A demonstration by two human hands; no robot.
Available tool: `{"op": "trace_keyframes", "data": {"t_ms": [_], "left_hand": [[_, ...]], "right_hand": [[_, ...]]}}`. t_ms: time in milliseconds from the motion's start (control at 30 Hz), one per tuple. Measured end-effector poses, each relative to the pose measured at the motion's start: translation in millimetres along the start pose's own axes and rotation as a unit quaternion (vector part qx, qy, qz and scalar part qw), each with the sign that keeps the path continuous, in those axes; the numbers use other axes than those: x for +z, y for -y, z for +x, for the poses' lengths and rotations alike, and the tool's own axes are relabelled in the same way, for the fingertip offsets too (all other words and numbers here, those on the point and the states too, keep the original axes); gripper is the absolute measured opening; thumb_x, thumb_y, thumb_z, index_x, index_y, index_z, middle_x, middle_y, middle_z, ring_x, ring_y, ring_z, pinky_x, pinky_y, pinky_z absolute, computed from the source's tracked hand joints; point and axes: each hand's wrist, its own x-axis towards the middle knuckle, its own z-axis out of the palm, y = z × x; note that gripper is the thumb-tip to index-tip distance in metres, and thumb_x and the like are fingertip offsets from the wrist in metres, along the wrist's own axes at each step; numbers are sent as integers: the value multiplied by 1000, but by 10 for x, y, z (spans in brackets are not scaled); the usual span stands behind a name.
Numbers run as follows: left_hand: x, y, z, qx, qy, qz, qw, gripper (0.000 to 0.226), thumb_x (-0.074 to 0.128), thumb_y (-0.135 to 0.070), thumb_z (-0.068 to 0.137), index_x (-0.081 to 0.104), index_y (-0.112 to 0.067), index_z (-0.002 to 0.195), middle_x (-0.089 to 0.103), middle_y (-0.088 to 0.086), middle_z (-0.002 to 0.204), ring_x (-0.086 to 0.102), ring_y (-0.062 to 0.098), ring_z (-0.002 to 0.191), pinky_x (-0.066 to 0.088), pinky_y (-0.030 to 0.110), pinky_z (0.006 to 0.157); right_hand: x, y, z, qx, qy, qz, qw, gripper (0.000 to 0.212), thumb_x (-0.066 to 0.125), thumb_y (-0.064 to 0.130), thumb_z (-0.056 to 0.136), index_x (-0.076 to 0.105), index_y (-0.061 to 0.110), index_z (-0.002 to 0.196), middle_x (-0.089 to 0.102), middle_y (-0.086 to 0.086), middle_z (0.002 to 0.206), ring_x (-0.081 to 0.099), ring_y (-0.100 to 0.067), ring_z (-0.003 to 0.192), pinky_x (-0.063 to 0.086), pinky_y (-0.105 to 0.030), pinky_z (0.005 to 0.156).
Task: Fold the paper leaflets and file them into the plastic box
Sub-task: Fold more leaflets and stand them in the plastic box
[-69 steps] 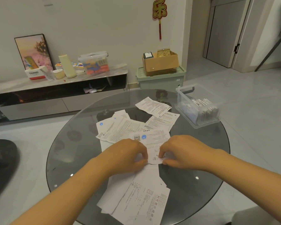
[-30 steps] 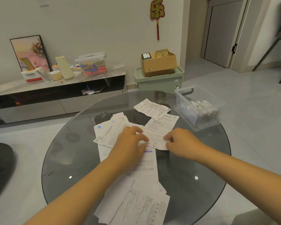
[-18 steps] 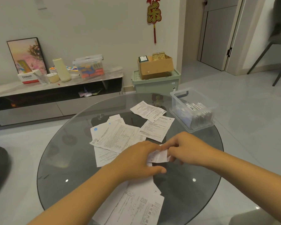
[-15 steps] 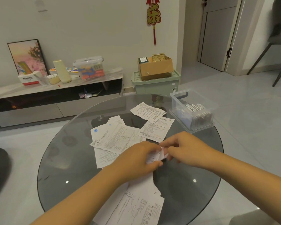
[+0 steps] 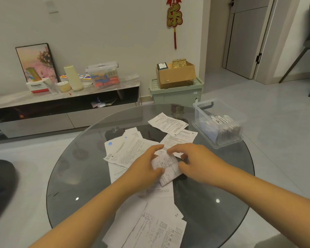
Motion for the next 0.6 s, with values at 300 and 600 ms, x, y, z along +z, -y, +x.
{"op": "trace_keyframes", "data": {"t_ms": [300, 600], "left_hand": [[-26, 17, -99, 32, 36, 116, 992, 71, 58, -20, 92, 16, -42, 145, 30, -9, 149, 45, 20, 125, 39, 36, 107], [-71, 79, -107, 82, 12, 251, 965, 34, 66, -33, 86, 55, -36, 118, 40, -13, 134, 33, 13, 129, 23, 32, 110]], "right_hand": [[193, -113, 20, -25, 54, -109, 992, 35, 53, 28, 88, 58, 34, 122, 54, 4, 113, 47, -15, 108, 46, -30, 88], [289, -108, -1, -79, 38, -203, 975, 37, 46, 36, 95, 53, 32, 131, 47, 6, 129, 35, -18, 119, 31, -25, 95]]}}
